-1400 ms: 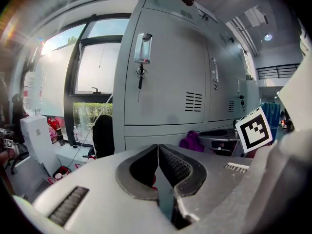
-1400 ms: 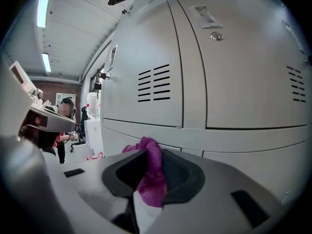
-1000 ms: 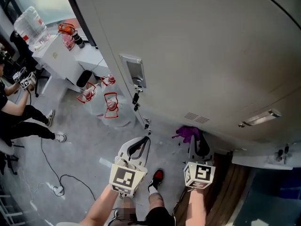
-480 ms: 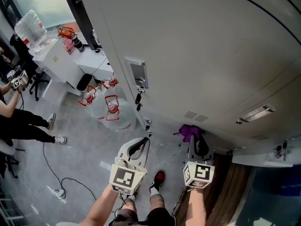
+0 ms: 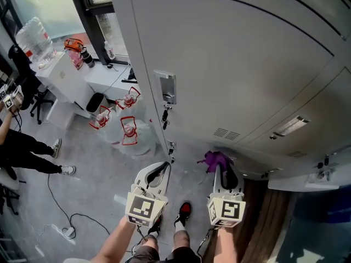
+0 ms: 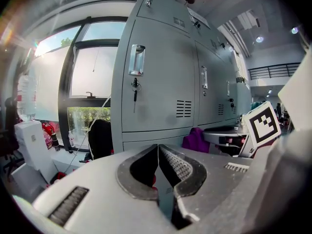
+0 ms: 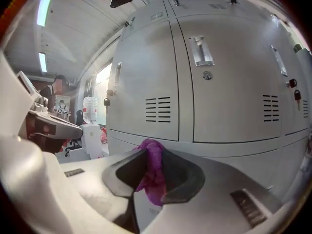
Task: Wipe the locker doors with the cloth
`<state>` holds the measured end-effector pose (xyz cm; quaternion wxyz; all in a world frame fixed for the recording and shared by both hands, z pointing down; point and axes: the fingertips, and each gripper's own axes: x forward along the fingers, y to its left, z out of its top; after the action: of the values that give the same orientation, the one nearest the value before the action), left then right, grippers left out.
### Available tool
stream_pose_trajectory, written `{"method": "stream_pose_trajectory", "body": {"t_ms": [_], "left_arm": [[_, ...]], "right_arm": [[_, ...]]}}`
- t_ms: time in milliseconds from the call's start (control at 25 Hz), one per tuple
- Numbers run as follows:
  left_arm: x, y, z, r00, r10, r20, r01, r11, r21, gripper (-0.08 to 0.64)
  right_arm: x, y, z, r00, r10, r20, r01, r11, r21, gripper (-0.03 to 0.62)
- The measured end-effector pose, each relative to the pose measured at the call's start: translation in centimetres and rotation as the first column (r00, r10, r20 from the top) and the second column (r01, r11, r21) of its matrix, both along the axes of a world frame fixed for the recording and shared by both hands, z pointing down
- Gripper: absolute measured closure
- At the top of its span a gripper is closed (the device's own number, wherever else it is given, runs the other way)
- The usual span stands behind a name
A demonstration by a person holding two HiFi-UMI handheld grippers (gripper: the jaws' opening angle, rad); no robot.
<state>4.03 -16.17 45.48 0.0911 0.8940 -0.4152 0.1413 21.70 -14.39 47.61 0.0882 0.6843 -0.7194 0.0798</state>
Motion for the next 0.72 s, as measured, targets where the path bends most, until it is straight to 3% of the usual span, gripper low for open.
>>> {"method": "stream_pose_trajectory", "body": {"t_ms": [280, 720], "left_arm": [[-2.2, 0.4, 1.4, 1.000, -0.002, 0.010, 0.002, 1.000, -0.012, 0.532], [-8.2, -1.1, 4.1, 0.994, -0.112, 0.016, 0.112, 0.994, -0.005, 0.532]], "right_arm": [[-4.4, 0.4, 1.3, 0.999, -0.051, 0.015, 0.051, 0.999, 0.008, 0.494], [-12.3, -3.3, 4.0, 0.980, -0.198, 0.028, 0.198, 0.980, 0.022, 0.494]]}}
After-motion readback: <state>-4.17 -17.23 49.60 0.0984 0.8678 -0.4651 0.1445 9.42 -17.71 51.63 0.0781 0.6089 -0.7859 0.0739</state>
